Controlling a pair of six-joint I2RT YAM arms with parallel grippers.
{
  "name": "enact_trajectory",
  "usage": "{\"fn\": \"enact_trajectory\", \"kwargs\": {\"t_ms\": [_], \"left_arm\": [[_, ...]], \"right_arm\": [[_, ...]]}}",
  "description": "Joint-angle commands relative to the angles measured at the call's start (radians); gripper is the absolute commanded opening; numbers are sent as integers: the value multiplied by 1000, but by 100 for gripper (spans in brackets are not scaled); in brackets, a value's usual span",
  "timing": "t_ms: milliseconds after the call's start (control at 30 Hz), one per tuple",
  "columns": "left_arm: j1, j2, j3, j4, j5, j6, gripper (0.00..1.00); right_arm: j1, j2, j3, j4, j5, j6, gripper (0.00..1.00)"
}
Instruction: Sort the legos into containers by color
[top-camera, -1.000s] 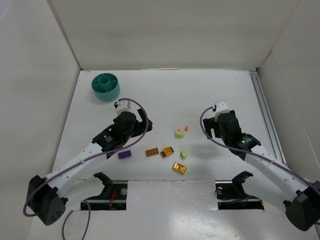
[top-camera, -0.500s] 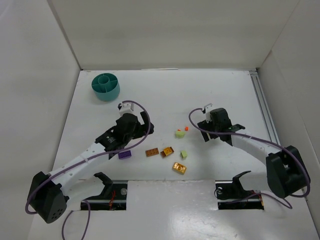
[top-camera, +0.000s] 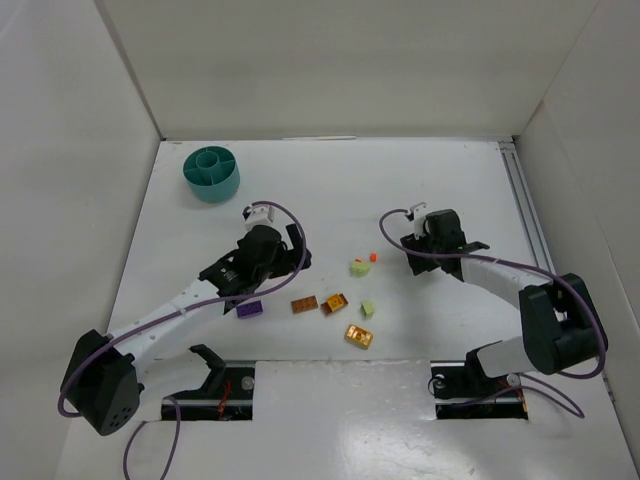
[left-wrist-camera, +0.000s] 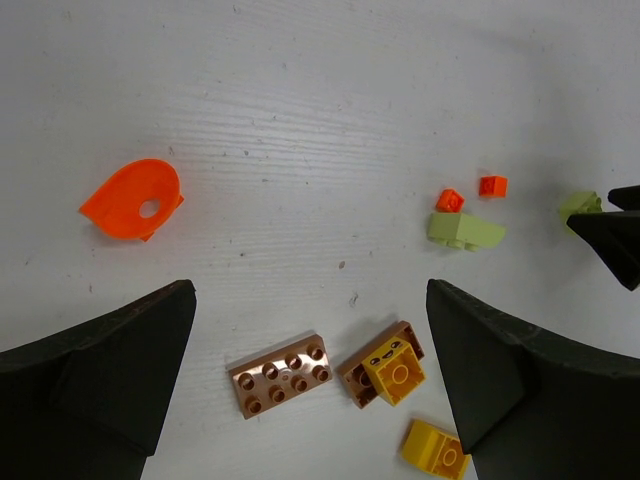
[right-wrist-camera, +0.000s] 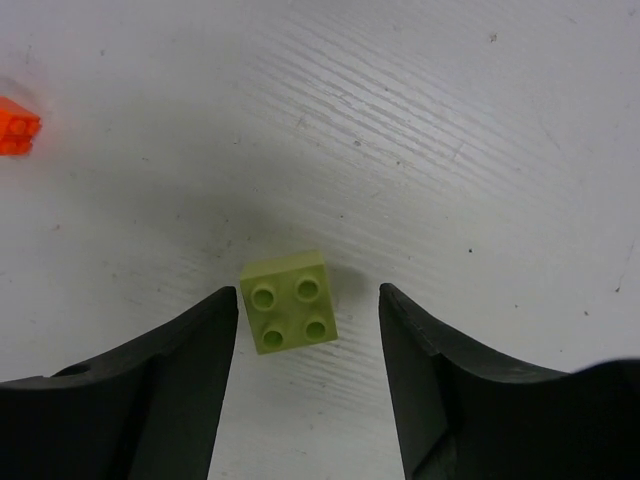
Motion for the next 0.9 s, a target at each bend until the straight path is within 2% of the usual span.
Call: {"fn": "enact_trajectory", "kwargs": {"t_ms": [0,200,267,367,500,533,633,733,767,833,867], "left_arm": [[-8,-2,11,34,0,11,100],[-8,-2,22,34,0,30,100],[-8,-2,31,34,0,30,100],[-8,-2,40,34,0,39,100],[-8,-11,41,34,0,39,100],[-8,-11,41,34,0,39,100],[-8,-20,41,66,64,61,100],[-8,-20,50,116,140,103,100],[-8,-20,59,130,207,113,100],[-8,-29,59,171,288,129,100],[-8,-29,59,225,377,139,100]], "right_arm": [[-16,-17,13,56,-60,-10,62],[-47,21,13,56,-155,-21,61],[-47,50,13,56,-165,-21,51],[-56,59,13,56,-177,-21,51],[-56,47,4,56,-177,-21,35],[-56,30,-5,56,-188,-21,35],[-47,-42,-16,65,-233,-88,28],[30,-162,-53,149,-400,-167,28],[56,-196,-53,171,-486,-185,28],[155,-306,-74,218,-536,-248,28],[192,-345,-74,231,-550,-265,28]]}}
